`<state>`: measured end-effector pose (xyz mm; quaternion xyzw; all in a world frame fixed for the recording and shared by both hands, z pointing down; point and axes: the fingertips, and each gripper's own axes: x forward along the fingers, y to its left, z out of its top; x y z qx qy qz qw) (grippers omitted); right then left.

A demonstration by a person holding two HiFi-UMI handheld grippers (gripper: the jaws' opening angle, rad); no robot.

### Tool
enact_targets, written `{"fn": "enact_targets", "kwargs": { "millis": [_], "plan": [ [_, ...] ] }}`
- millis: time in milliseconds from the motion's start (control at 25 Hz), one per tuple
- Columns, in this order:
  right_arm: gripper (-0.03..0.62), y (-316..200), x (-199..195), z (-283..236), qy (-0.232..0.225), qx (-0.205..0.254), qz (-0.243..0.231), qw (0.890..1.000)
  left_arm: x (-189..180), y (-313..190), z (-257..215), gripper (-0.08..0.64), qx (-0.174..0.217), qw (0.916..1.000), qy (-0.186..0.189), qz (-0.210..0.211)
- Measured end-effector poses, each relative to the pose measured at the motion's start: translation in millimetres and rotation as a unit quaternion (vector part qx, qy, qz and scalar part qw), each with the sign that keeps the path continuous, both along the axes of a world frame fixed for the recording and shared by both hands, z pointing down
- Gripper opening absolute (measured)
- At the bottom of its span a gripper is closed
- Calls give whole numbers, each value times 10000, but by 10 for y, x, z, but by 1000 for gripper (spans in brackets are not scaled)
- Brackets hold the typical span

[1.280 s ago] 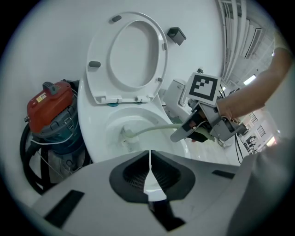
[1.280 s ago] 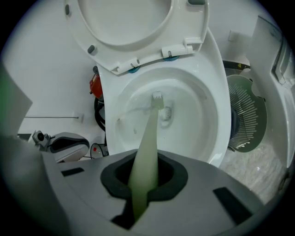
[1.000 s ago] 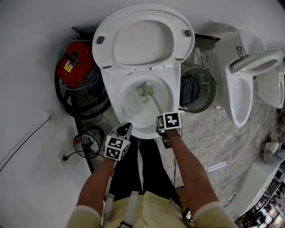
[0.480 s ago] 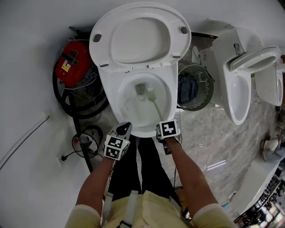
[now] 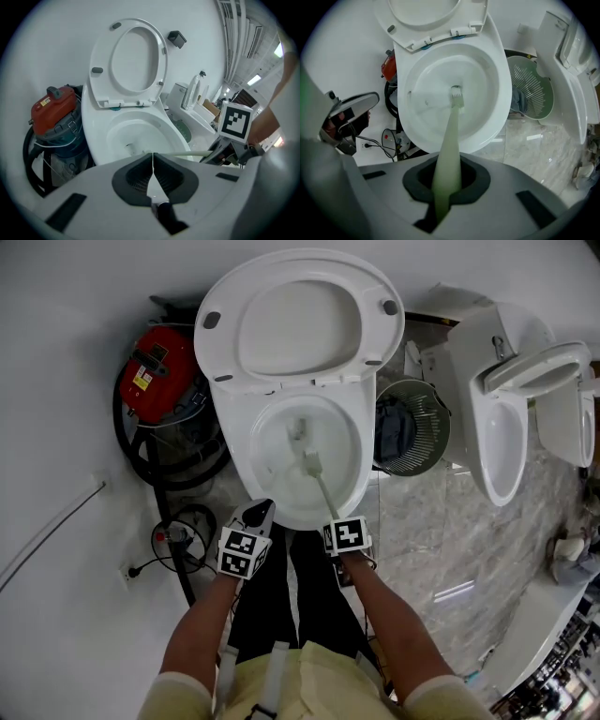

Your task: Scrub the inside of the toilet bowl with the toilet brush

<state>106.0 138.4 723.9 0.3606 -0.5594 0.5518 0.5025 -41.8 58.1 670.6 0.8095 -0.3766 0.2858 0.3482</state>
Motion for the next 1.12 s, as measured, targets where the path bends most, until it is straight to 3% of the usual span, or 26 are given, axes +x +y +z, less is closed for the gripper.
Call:
{"fn": "enact_targets", "kwargs": {
  "millis": [280,520,1120],
  "plan": [
    [23,181,-294,-60,-362,-202,-176,9990,-61,75,-1,12,-48,10000,-3,-87],
    [23,97,-513,-112,-701,-192,56,9973,-93,126,1,12,-92,9999,11,-117],
    [23,-303,-815,-283,-1175,106,178,9929,-177,-6,-78,12,42,9996,76,-271]
  ]
}}
